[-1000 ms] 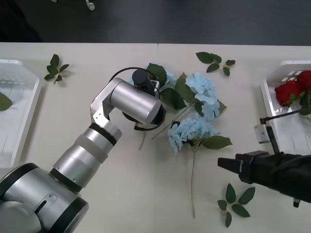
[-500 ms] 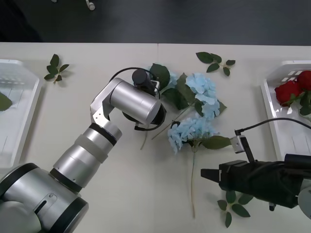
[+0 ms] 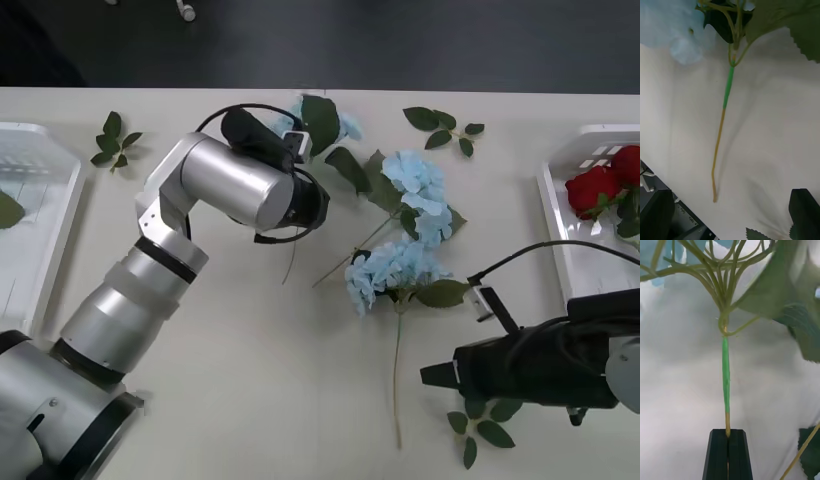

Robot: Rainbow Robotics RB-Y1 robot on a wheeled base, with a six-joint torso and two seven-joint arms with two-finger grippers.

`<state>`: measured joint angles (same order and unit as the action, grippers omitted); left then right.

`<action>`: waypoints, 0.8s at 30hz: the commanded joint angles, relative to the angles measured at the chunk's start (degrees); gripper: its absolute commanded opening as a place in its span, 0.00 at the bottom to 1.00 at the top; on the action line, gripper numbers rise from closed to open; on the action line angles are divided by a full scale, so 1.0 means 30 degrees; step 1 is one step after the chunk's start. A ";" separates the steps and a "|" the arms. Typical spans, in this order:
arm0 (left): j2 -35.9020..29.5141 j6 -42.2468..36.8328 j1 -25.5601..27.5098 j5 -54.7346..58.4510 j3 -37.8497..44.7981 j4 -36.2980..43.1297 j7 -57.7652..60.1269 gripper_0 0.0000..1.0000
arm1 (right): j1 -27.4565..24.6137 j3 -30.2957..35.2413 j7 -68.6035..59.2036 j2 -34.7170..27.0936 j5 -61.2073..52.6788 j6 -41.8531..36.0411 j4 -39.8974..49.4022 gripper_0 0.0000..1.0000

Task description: Put the red flowers into the right box and the blue flowers into the left box

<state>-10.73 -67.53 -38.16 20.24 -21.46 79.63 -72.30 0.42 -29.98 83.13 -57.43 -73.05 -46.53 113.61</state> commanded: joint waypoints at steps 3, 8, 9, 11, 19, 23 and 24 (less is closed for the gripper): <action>-0.1432 0.0011 0.1880 0.0371 0.0885 0.4687 0.1775 0.00 | 0.0856 0.0590 -0.1490 0.1127 0.0181 -0.2213 0.0362 0.90; -0.1549 -0.0018 0.4546 0.0430 0.3082 0.8788 0.2039 0.00 | 0.1384 0.0766 -0.2251 0.2211 0.2759 -0.5143 0.0831 0.90; -0.1578 -0.0018 0.5395 0.0430 0.3726 1.0078 0.2098 0.00 | 0.1530 0.0766 -0.2661 0.2592 0.3638 -0.5963 0.0977 0.90; -0.1607 -0.0018 0.6333 0.0488 0.4400 1.1454 0.2156 0.00 | 0.1735 0.0766 -0.3160 0.3149 0.4546 -0.6930 0.1124 0.90; -0.1578 -0.0018 0.9907 0.0547 0.7623 1.5849 0.2684 0.00 | 0.2263 0.0590 -0.4829 0.5258 0.7505 -0.9420 0.1651 0.90; -0.1607 -0.0165 1.1196 0.0547 0.9293 1.6904 0.2830 0.00 | 0.2644 -0.0230 -0.5591 0.5932 0.9146 -1.0446 0.1710 0.90; -0.1607 -0.0253 1.1430 0.0576 0.9674 1.7079 0.2830 0.00 | 0.2702 -0.0406 -0.5796 0.6020 0.9526 -1.0592 0.1710 0.90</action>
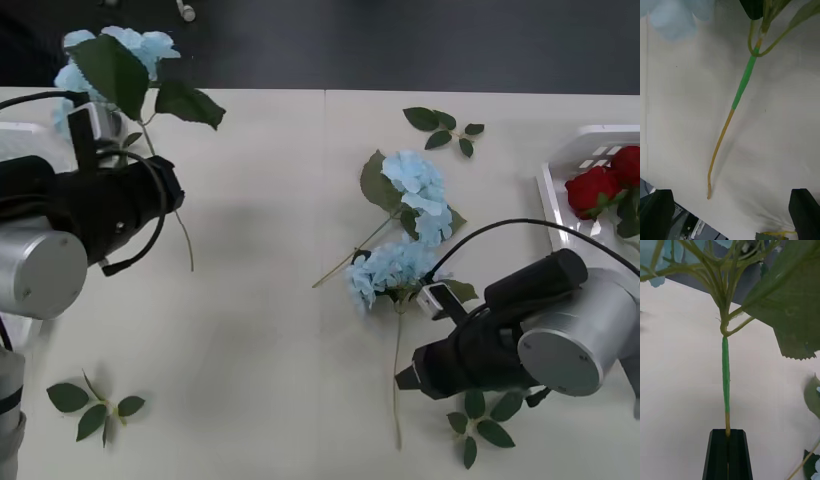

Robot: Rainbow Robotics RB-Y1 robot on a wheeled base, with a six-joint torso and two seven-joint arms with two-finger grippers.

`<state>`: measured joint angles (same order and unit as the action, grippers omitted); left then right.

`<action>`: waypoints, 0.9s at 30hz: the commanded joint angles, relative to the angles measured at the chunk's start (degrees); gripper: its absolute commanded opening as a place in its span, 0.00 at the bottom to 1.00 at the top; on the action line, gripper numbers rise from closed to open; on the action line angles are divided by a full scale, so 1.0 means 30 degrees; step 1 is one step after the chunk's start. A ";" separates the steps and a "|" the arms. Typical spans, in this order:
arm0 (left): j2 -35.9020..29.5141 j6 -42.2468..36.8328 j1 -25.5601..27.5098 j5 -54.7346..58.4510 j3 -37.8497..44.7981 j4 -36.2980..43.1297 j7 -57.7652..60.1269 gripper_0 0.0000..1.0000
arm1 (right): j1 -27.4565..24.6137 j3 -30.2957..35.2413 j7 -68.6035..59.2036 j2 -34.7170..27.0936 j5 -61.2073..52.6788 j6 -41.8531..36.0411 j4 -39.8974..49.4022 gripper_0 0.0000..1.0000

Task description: Put the red flowers into the right box and the blue flowers into the left box

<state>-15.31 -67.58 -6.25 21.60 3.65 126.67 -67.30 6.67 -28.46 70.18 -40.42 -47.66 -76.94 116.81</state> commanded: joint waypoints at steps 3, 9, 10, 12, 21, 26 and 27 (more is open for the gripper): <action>-0.0111 -0.1322 0.1322 0.0154 0.2797 0.2044 0.1221 0.00 | 0.0737 -0.1615 -0.2095 0.0700 0.2322 -0.0751 0.0643 0.90; -0.0140 -0.3344 0.1732 0.0095 0.5580 0.2688 0.1309 0.00 | 0.0854 -0.1879 -0.2301 0.1403 0.3494 -0.1220 0.0643 0.90; -0.0111 -0.3490 0.1732 0.0066 0.5815 0.2688 0.1309 0.00 | 0.0884 -0.1879 -0.2330 0.1491 0.3553 -0.1279 0.0643 0.89; -0.0287 -0.4076 0.1732 -0.0080 0.6635 0.2630 0.1309 0.00 | 0.0971 -0.1879 -0.2447 0.1842 0.3846 -0.1396 0.0643 0.90; -0.2132 -0.4428 0.1644 -0.0783 0.8041 0.0374 0.1748 0.00 | 0.1235 -0.1879 -0.3883 0.2516 0.4578 -0.1513 0.0643 0.90; -0.3568 -0.3402 0.1117 -0.1076 0.8159 -0.2175 0.1983 0.00 | 0.1235 -0.1879 -0.5113 0.2663 0.4725 -0.1484 0.0643 0.90; -0.3919 -0.3051 0.0941 -0.1018 0.8217 -0.2937 0.2012 0.00 | 0.1235 -0.1879 -0.5728 0.2692 0.4783 -0.1454 0.0643 0.90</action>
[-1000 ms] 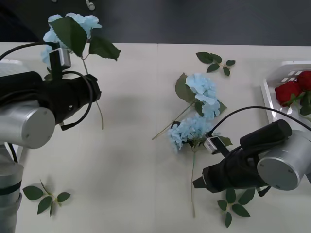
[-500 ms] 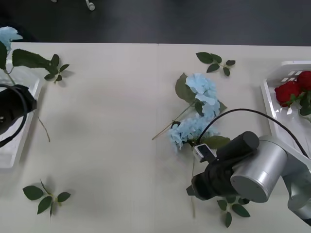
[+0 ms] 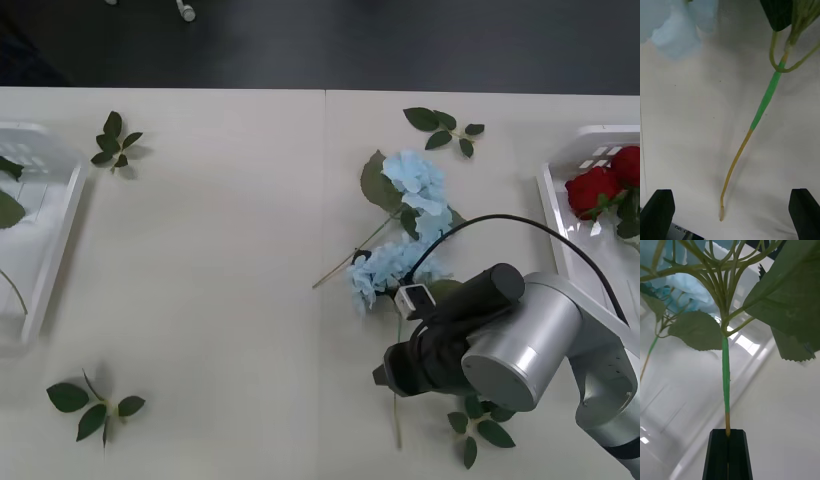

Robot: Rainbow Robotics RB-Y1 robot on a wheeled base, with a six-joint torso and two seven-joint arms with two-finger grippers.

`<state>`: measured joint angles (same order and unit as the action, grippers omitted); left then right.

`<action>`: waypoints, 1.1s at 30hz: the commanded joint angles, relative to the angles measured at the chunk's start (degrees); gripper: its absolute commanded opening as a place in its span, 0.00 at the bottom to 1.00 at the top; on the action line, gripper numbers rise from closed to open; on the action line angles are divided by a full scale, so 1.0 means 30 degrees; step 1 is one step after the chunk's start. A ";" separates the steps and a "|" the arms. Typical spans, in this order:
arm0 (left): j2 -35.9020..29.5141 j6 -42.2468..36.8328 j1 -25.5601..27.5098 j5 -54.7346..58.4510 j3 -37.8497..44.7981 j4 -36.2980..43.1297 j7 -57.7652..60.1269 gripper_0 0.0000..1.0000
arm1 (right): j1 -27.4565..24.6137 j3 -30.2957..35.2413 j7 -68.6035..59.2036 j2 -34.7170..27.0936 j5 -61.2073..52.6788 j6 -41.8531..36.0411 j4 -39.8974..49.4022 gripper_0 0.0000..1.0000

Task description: Put the red flowers into the right box and the blue flowers into the left box

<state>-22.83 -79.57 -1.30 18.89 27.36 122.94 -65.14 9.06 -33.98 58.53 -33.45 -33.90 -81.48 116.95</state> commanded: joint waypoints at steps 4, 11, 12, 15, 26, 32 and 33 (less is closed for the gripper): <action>-0.2204 0.2502 -0.1295 -0.0027 0.0373 -0.4037 0.1353 0.00 | 0.0496 -0.0041 -0.3600 0.0485 0.0549 0.0237 0.0568 0.90; -0.2878 0.4816 -0.2613 -0.0027 0.0285 -0.7641 0.1148 0.00 | 0.0789 -0.0041 -0.5270 0.0778 0.0841 0.1028 -0.0136 0.90; -0.3054 0.4933 -0.2848 -0.0027 0.0197 -0.7992 0.1119 0.00 | 0.0877 -0.0071 -0.5270 0.0836 0.0871 0.1028 -0.0341 0.90; -0.3552 0.5021 -0.3463 0.0061 0.0050 -0.9193 0.1060 0.00 | 0.1199 -0.0071 -0.5270 0.1100 0.0959 0.1086 -0.0985 0.90; -0.3816 0.5021 -0.3814 0.0148 -0.0155 -0.9838 0.0884 0.23 | 0.1609 -0.0744 -0.5270 0.1100 0.1808 0.1145 -0.1835 0.89; -0.3816 0.5021 -0.3814 0.0559 -0.0360 -0.9662 0.0767 0.82 | 0.1580 -0.1067 -0.5358 0.0807 0.2189 0.0969 -0.1893 0.90; -0.3816 0.5021 -0.3814 0.0617 -0.0418 -0.9604 0.0767 0.86 | 0.1580 -0.1067 -0.5358 0.0807 0.2160 0.0969 -0.1952 0.90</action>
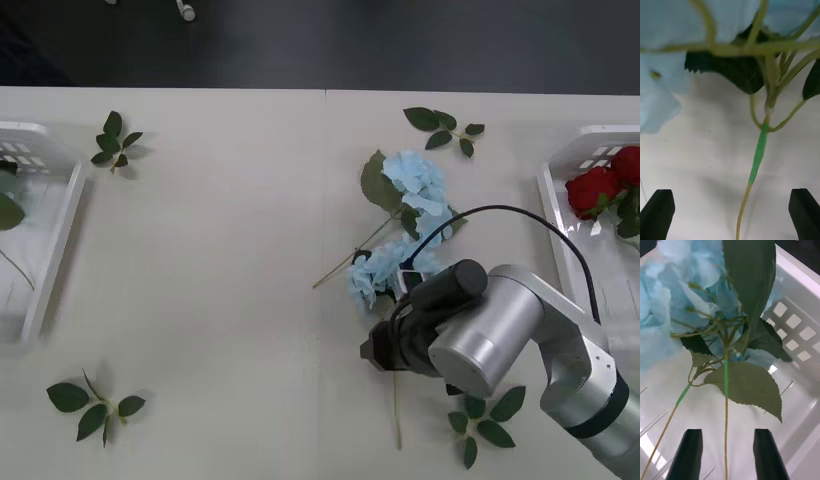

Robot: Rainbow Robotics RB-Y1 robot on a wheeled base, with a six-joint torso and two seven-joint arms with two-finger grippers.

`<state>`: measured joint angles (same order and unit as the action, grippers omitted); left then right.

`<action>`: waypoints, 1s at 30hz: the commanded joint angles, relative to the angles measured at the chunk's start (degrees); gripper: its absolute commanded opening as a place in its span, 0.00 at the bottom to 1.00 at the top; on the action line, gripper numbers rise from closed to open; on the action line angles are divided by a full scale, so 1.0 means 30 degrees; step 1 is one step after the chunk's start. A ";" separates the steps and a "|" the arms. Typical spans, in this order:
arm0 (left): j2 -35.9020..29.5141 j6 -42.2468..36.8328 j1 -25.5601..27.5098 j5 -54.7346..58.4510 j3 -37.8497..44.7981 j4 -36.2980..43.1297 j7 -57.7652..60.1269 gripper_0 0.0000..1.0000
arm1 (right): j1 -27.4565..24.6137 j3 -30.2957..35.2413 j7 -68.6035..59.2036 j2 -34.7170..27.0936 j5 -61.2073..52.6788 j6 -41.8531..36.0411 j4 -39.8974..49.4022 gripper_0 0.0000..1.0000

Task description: Put the red flowers into the right box and the blue flowers into the left box

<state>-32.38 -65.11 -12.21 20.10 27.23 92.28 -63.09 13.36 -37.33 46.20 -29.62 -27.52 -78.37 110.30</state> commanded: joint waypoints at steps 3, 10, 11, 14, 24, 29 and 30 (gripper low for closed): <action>-0.0633 0.0171 -0.0150 0.0741 -0.0464 0.0879 0.0052 0.92 | 0.0146 0.0022 -0.1221 -0.0438 0.0268 -0.0067 0.0118 0.90; -0.0633 -0.0356 0.0348 0.2967 -0.0493 0.2696 0.0111 1.00 | 0.0146 -0.0066 -0.1250 -0.0291 0.0825 -0.0009 -0.0380 0.90; -0.0633 -0.0766 0.0348 0.3319 -0.0493 0.3135 0.0170 1.00 | 0.0146 -0.0095 -0.1250 -0.0291 0.0942 -0.0009 -0.0468 0.90; -0.0604 -0.1997 0.0377 0.4080 -0.0317 0.4424 0.0316 1.00 | 0.0146 -0.0212 -0.1250 -0.0291 0.1059 0.0108 -0.0702 0.90; -0.0252 -0.3608 0.0377 0.7420 -0.0259 0.7354 0.0228 1.00 | 0.0146 -0.0300 -0.1221 -0.0291 0.1118 0.0313 -0.0907 0.23; 0.0656 -0.3579 0.0348 1.1200 0.0503 0.7735 -0.0944 1.00 | 0.0175 -0.0300 -0.1133 -0.0291 0.1176 0.0313 -0.0907 0.03; 0.0832 -0.3579 0.0348 1.2225 0.0708 0.7735 -0.1530 1.00 | 0.0146 -0.0300 -0.1133 -0.0291 0.1206 0.0313 -0.0907 0.00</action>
<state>-31.27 -75.86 -11.60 51.76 26.40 113.56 -63.15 13.36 -37.82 46.19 -29.62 -24.55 -77.46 106.67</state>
